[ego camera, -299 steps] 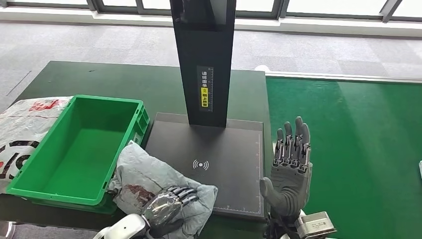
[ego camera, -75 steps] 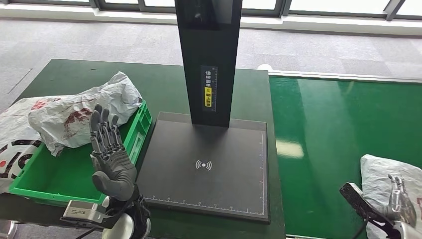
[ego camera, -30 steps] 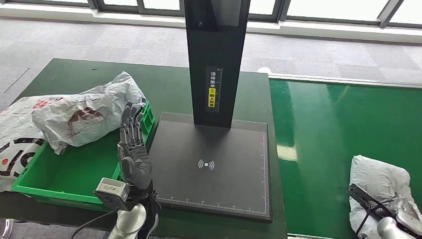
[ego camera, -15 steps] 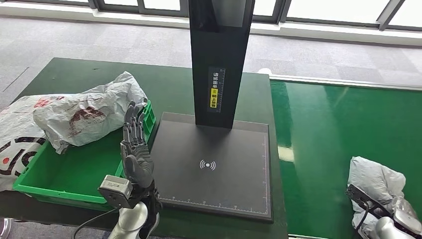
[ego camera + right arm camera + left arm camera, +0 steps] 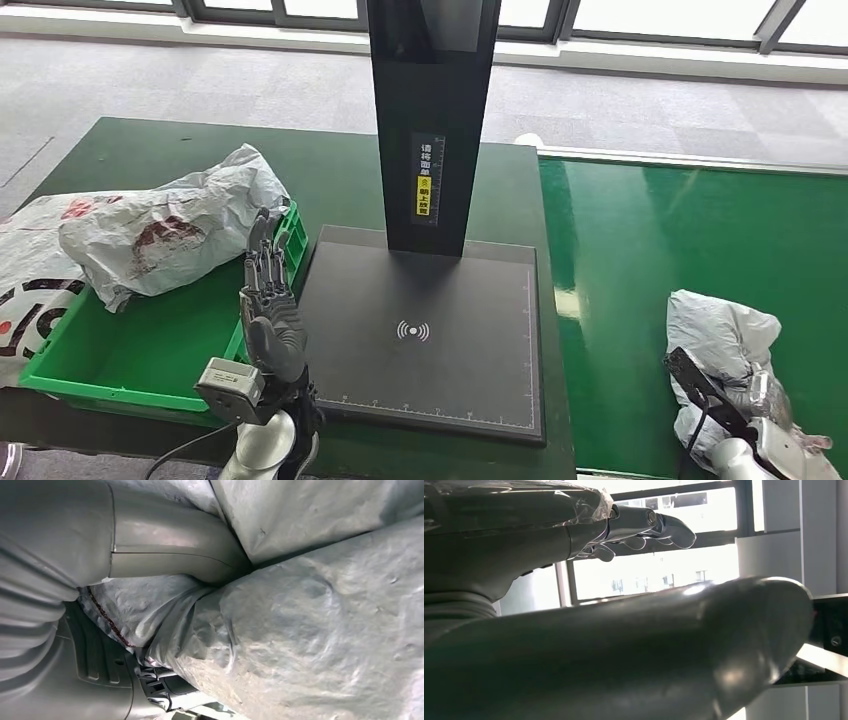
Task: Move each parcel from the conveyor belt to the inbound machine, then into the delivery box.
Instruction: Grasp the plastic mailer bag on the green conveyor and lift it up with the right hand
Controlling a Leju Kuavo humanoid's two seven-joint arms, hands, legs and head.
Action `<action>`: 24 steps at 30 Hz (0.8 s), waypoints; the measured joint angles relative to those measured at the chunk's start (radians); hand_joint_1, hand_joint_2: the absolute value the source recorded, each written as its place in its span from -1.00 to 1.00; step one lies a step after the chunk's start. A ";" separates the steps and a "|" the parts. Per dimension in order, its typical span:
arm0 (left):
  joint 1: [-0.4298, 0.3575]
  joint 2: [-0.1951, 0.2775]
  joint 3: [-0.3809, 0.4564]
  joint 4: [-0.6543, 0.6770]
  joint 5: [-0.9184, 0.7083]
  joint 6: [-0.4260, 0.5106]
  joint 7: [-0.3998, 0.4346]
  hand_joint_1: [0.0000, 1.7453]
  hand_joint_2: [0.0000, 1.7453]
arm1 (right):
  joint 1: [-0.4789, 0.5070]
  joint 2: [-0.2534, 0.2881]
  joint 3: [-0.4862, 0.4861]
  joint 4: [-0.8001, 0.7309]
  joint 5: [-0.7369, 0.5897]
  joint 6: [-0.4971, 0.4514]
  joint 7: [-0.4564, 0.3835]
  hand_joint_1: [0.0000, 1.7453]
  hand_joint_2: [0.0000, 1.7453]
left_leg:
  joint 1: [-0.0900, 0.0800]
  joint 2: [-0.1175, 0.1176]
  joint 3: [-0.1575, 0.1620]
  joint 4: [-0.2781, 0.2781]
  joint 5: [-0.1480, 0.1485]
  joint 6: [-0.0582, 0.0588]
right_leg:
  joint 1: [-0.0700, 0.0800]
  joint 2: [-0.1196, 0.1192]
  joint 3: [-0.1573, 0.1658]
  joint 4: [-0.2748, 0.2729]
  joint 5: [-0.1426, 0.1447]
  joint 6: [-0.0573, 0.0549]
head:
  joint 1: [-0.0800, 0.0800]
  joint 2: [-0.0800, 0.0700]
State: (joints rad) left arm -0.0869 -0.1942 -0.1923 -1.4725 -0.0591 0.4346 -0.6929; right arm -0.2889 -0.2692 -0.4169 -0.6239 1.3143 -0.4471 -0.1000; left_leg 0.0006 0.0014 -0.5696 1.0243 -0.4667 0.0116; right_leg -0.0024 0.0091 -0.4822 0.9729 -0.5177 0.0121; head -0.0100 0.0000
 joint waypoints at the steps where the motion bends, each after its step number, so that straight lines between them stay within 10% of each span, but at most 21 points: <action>1: 0.001 0.000 0.000 -0.001 -0.001 0.002 0.000 -1.00 -1.00 | 0.001 0.008 0.000 -0.011 -0.015 -0.007 -0.012 1.00 1.00 | -0.001 -0.003 -0.001 0.000 0.001 0.000 | -0.001 -0.002 -0.001 0.001 0.000 0.000 | 0.000 0.000; 10: 0.014 -0.001 0.000 -0.006 0.000 0.034 -0.007 -1.00 -1.00 | -0.005 0.079 0.000 -0.139 -0.405 -0.009 -0.284 1.00 1.00 | -0.002 -0.009 -0.008 -0.002 0.003 -0.001 | -0.002 -0.008 -0.007 0.003 -0.001 -0.001 | 0.000 0.000; 24: 0.023 0.001 0.000 -0.023 0.011 0.049 -0.008 -1.00 -1.00 | -0.015 0.110 0.005 -0.167 -0.499 0.061 -0.295 1.00 1.00 | -0.003 -0.011 -0.011 -0.002 0.004 -0.001 | -0.003 -0.010 -0.010 0.003 -0.002 -0.001 | 0.000 0.000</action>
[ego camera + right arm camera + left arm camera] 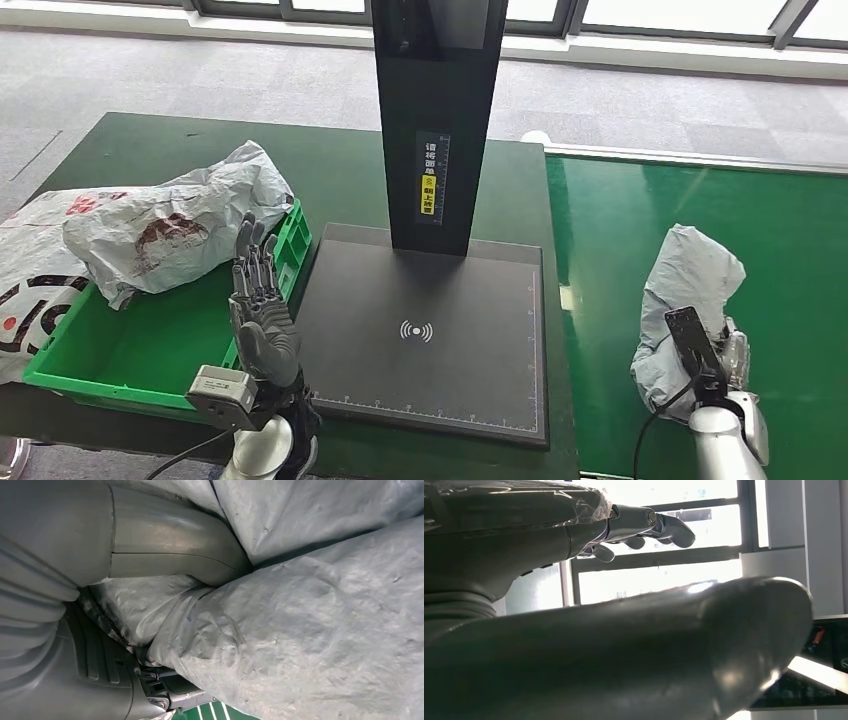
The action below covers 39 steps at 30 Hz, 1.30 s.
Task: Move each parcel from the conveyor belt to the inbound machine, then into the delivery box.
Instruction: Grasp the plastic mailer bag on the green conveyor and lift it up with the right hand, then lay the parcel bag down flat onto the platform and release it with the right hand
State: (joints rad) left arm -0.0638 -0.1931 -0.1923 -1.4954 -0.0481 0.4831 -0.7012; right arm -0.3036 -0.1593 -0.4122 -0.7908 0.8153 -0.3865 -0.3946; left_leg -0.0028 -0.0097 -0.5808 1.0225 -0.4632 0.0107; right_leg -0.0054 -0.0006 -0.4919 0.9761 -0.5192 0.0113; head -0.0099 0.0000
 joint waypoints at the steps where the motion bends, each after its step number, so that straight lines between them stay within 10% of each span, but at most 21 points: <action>1: 0.002 0.000 0.000 -0.001 0.000 0.000 0.000 -1.00 -1.00 | 0.001 0.001 0.001 0.000 0.000 0.005 0.002 1.00 1.00 | 0.000 0.000 0.000 0.000 0.000 0.000 | 0.000 0.000 0.000 0.000 0.000 0.000 | 0.000 0.000; 16: 0.027 0.002 0.000 -0.019 -0.003 -0.002 -0.001 -1.00 -1.00 | 0.062 0.036 0.041 -0.132 -0.044 -0.003 -0.050 1.00 1.00 | 0.000 0.000 -0.002 0.000 0.000 0.000 | 0.000 0.000 -0.002 0.001 0.000 0.000 | 0.000 0.000; 27: -0.026 0.002 0.000 0.015 0.012 -0.021 -0.001 -1.00 -1.00 | 0.141 0.119 0.488 -0.546 -0.067 -0.023 -0.012 1.00 1.00 | 0.000 0.002 -0.002 -0.001 0.002 -0.004 | 0.000 0.002 -0.007 0.004 -0.001 -0.001 | 0.000 0.000; 39: -0.032 0.002 0.000 0.026 0.024 -0.025 -0.001 -1.00 -1.00 | 0.238 0.113 0.642 -0.714 -0.079 -0.039 -0.008 1.00 1.00 | -0.001 0.002 -0.003 -0.001 0.002 -0.003 | -0.001 0.002 -0.008 0.004 -0.001 -0.002 | 0.000 0.000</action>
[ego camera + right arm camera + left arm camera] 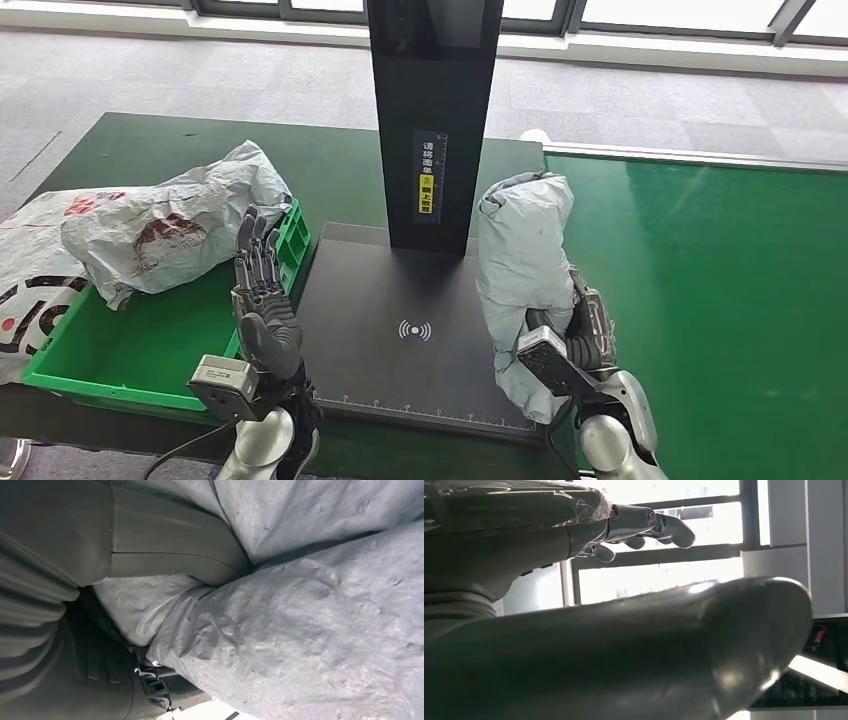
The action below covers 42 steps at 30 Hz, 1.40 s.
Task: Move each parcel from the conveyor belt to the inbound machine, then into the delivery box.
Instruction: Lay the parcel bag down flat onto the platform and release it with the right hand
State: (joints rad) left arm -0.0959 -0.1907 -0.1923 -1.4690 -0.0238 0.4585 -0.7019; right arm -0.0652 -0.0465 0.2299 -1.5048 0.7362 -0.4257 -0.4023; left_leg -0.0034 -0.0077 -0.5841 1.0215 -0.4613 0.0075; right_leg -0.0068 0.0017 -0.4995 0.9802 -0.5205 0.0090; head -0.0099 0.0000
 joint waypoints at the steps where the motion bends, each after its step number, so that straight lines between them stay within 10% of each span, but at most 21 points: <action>1: 0.000 0.000 0.000 0.000 0.001 -0.001 0.000 -1.00 -1.00 | 0.001 -0.002 0.003 -0.004 -0.001 0.000 0.001 1.00 1.00 | 0.000 0.000 0.000 0.000 0.000 0.000 | 0.000 0.000 0.000 0.000 0.000 0.000 | 0.000 0.000; 27: -0.007 -0.007 -0.002 0.006 -0.018 -0.010 0.000 -1.00 -1.00 | -0.058 -0.019 0.124 0.181 -0.012 0.053 0.059 1.00 1.00 | 0.000 0.000 0.000 0.000 0.000 0.000 | 0.000 0.000 0.001 0.000 0.000 0.000 | 0.000 0.000; 42: -0.073 -0.045 -0.042 0.066 -0.020 -0.019 0.017 -1.00 -1.00 | -0.435 0.222 0.142 0.816 -0.050 0.045 0.028 1.00 1.00 | 0.001 0.006 0.003 0.000 0.003 -0.003 | 0.001 0.005 -0.001 0.003 0.003 -0.002 | 0.000 0.000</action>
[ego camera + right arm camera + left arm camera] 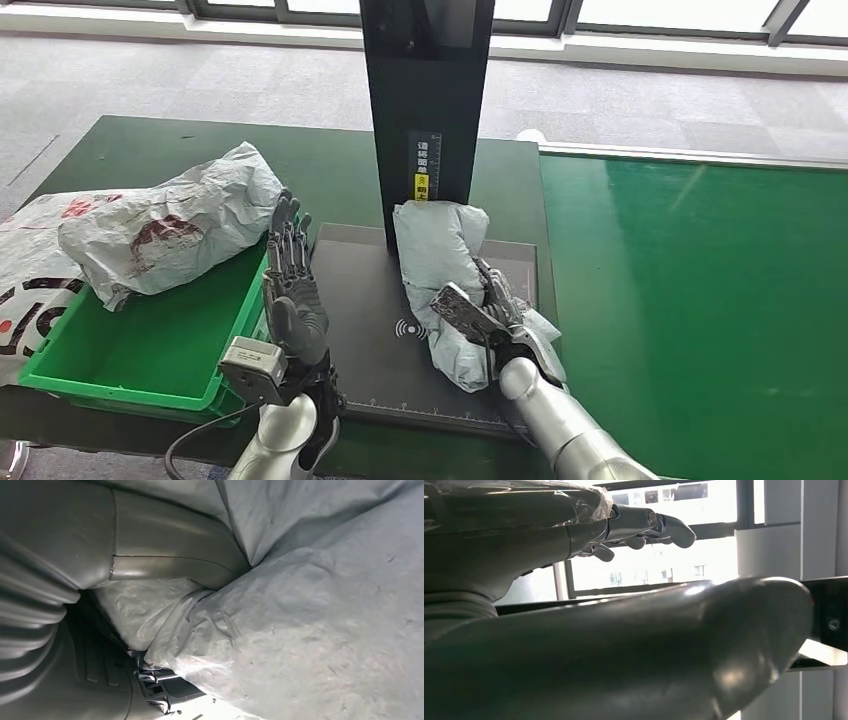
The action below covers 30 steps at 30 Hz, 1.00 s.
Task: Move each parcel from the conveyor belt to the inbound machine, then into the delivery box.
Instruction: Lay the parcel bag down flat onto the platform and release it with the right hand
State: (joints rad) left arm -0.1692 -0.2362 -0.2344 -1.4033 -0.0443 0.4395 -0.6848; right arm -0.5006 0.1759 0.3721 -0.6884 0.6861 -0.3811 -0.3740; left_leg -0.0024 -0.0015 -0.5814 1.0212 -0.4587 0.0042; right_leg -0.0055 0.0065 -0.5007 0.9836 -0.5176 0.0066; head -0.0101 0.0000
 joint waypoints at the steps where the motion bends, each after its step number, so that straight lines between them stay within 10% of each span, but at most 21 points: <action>1: -0.002 -0.001 0.000 0.002 0.000 0.000 0.000 -1.00 -1.00 | -0.017 0.014 0.001 0.026 -0.001 0.003 0.003 1.00 1.00 | 0.000 0.000 0.000 0.000 0.000 0.000 | 0.000 0.000 0.000 0.000 0.000 0.000 | 0.000 0.000; 14: -0.006 -0.005 -0.001 0.012 -0.002 0.011 0.002 -1.00 -1.00 | -0.137 0.136 0.024 0.191 -0.019 0.060 0.042 1.00 1.00 | 0.001 0.000 -0.001 0.000 0.002 -0.003 | 0.000 0.001 -0.002 0.003 0.001 -0.002 | 0.000 0.000; 30: 0.007 -0.009 -0.001 -0.020 -0.026 0.025 0.017 -1.00 -1.00 | -0.205 0.189 0.405 0.163 -0.303 0.114 0.135 1.00 1.00 | 0.000 -0.003 -0.005 0.000 0.002 -0.003 | 0.000 -0.002 -0.006 0.004 0.000 -0.003 | 0.000 0.000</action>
State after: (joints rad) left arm -0.1621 -0.2449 -0.2354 -1.4228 -0.0702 0.4640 -0.6676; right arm -0.7054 0.3647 0.7771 -0.5253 0.3835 -0.2669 -0.2393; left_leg -0.0020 -0.0050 -0.5866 1.0211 -0.4564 0.0008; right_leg -0.0054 0.0049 -0.5063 0.9877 -0.5178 0.0035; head -0.0103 0.0000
